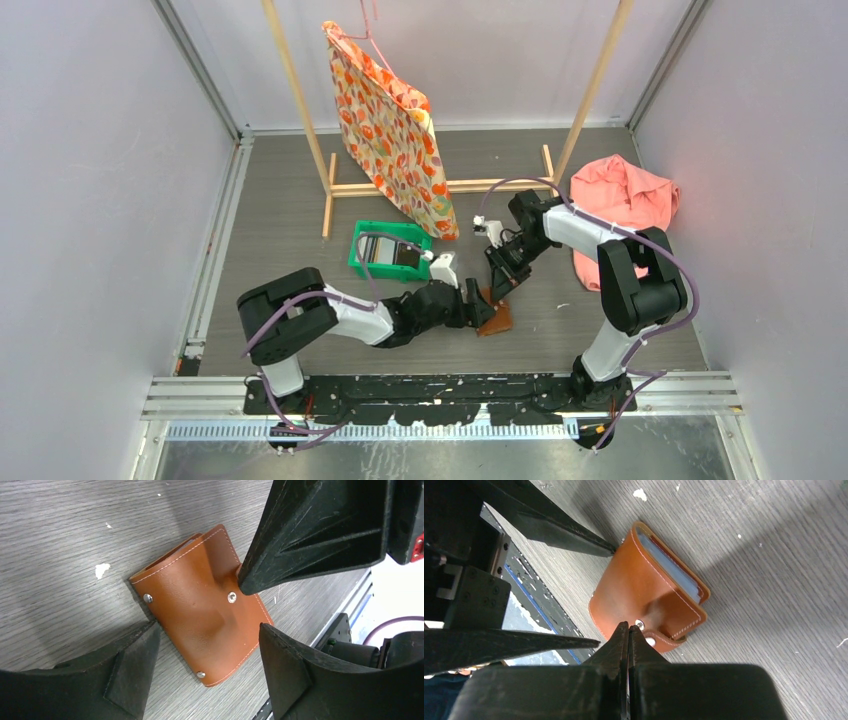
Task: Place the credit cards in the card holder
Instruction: Close the card holder at the center of the board.
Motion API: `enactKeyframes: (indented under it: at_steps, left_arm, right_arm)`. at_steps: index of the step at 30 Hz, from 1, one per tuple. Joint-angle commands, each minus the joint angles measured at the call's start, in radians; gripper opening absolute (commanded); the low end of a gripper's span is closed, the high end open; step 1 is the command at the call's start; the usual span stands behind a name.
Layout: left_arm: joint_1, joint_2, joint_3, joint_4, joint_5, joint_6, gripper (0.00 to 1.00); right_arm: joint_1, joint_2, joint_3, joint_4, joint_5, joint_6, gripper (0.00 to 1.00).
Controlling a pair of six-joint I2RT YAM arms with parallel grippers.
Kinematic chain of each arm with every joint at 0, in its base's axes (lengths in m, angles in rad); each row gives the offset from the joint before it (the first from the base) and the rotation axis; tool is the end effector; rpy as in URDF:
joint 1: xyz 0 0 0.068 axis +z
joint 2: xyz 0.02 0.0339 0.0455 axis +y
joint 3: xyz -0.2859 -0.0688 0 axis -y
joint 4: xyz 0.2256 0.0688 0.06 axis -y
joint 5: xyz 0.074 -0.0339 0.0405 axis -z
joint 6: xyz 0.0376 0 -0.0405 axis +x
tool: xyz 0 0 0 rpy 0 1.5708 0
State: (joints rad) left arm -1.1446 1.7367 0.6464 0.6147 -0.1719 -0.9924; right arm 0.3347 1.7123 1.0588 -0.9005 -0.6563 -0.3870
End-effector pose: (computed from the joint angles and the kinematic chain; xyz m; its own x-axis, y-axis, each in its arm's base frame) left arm 0.1396 -0.2918 0.1723 -0.8020 -0.2291 -0.5516 0.2976 0.6475 -0.7016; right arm 0.2547 0.1129 0.2032 -0.7727 -0.5853 -0.2458 -0.6064 0.5659 0.5586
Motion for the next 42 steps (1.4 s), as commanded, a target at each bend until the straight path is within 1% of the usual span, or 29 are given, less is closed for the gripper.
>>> enactKeyframes:
  at_steps: [1, 2, 4, 6, 9, 10, 11, 12, 13, 15, 16, 17, 18, 19, 22, 24, 25, 29, 33, 38, 42]
  left_arm:
    - [-0.022, 0.062, 0.034, -0.264, -0.055, -0.018, 0.74]
    - [-0.024, 0.069, 0.041, -0.280, -0.063, -0.018, 0.73]
    - [-0.028, 0.083, 0.055, -0.317, -0.081, -0.023, 0.69]
    - [-0.031, 0.091, 0.060, -0.340, -0.093, -0.032, 0.67]
    - [-0.032, 0.065, 0.034, -0.311, -0.114, -0.033, 0.67]
    - [-0.031, 0.047, 0.012, -0.289, -0.124, -0.025, 0.68]
    - [-0.031, 0.022, -0.008, -0.265, -0.137, -0.012, 0.68]
    - [-0.031, -0.008, -0.028, -0.241, -0.150, 0.005, 0.69]
    - [-0.031, -0.041, -0.049, -0.217, -0.164, 0.028, 0.71]
    - [-0.034, -0.122, -0.088, -0.186, -0.196, 0.088, 0.78]
    - [-0.039, -0.171, -0.104, -0.185, -0.224, 0.119, 0.83]
    - [-0.044, -0.233, -0.120, -0.183, -0.263, 0.146, 0.91]
    - [-0.047, -0.271, -0.137, -0.175, -0.276, 0.171, 0.97]
    - [-0.048, -0.303, -0.159, -0.152, -0.286, 0.196, 0.99]
    - [-0.040, -0.347, -0.213, -0.093, -0.289, 0.198, 1.00]
    - [-0.031, -0.353, -0.249, -0.019, -0.225, 0.207, 1.00]
    - [-0.029, -0.353, -0.263, 0.007, -0.203, 0.208, 0.98]
    - [-0.029, -0.331, -0.273, 0.025, -0.154, 0.192, 0.83]
    - [-0.029, -0.264, -0.252, 0.060, -0.095, 0.178, 0.75]
    - [-0.030, -0.155, -0.232, 0.158, -0.026, 0.151, 0.67]
    - [-0.029, -0.086, -0.222, 0.213, 0.003, 0.118, 0.61]
  right_arm:
    - [0.000, -0.026, 0.033, 0.007, -0.039, 0.015, 0.01]
    - [-0.003, -0.025, 0.033, 0.008, -0.040, 0.016, 0.01]
    - [-0.002, -0.027, 0.032, 0.006, -0.040, 0.015, 0.01]
    - [-0.007, -0.028, 0.028, -0.001, -0.032, 0.011, 0.01]
    - [-0.018, -0.048, 0.032, -0.028, -0.015, -0.022, 0.01]
    - [-0.026, -0.079, 0.036, -0.037, -0.012, -0.035, 0.01]
    - [-0.031, -0.108, 0.036, -0.043, -0.010, -0.052, 0.03]
    - [-0.036, -0.145, 0.032, -0.051, -0.007, -0.066, 0.08]
    - [-0.038, -0.179, 0.022, -0.054, 0.006, -0.075, 0.15]
    - [-0.041, -0.250, -0.010, -0.041, 0.050, -0.076, 0.27]
    - [-0.043, -0.275, -0.024, -0.032, 0.070, -0.073, 0.33]
    - [-0.045, -0.293, -0.035, -0.025, 0.081, -0.070, 0.38]
    - [-0.044, -0.300, -0.047, -0.025, 0.084, -0.070, 0.40]
    - [-0.044, -0.297, -0.056, -0.025, 0.088, -0.070, 0.41]
    - [-0.034, -0.243, -0.054, -0.051, 0.129, -0.071, 0.42]
    - [-0.021, -0.205, -0.047, -0.065, 0.153, -0.071, 0.42]
    - [-0.016, -0.196, -0.049, -0.063, 0.160, -0.067, 0.44]
    - [0.020, -0.167, -0.060, -0.048, 0.206, -0.047, 0.47]
    - [0.024, -0.141, -0.058, -0.038, 0.231, -0.032, 0.46]
    - [0.029, -0.116, -0.047, -0.032, 0.227, -0.017, 0.39]
    - [0.029, -0.116, -0.043, -0.027, 0.220, -0.008, 0.31]
